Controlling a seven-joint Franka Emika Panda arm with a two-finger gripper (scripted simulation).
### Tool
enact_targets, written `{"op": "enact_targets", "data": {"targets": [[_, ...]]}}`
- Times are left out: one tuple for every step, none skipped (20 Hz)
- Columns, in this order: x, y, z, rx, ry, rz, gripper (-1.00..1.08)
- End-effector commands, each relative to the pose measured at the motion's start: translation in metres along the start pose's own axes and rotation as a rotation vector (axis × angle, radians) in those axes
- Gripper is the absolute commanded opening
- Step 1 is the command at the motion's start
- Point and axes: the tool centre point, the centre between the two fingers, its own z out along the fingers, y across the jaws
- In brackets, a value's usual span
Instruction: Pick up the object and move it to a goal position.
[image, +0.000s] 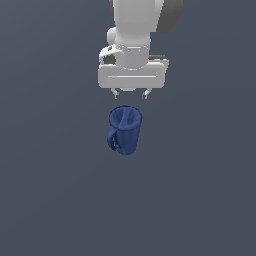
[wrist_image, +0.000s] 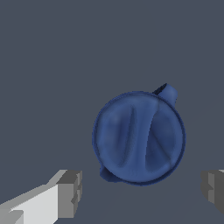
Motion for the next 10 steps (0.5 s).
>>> {"op": "enact_targets", "data": {"targets": [[0.0000, 0.0000, 0.0000, 0.000, 0.000, 0.000, 0.28], [0.0000, -0.0002, -0.0001, 0.001, 0.000, 0.001, 0.28], [0.0000, -0.0008, -0.0003, 0.002, 0.000, 0.003, 0.28], [0.0000, -0.0019, -0.0007, 0.005, 0.001, 0.006, 0.28], [-0.0001, -0.0032, -0.0012, 0.008, 0.001, 0.011, 0.28], [-0.0001, -0.0044, -0.0016, 0.011, 0.002, 0.014, 0.28], [-0.0001, -0.0051, -0.0018, 0.013, 0.002, 0.017, 0.28], [-0.0001, -0.0053, -0.0019, 0.014, 0.002, 0.018, 0.28], [-0.0001, -0.0048, -0.0019, 0.014, 0.002, 0.018, 0.28], [-0.0001, -0.0050, -0.0018, 0.013, 0.002, 0.017, 0.28]]}}
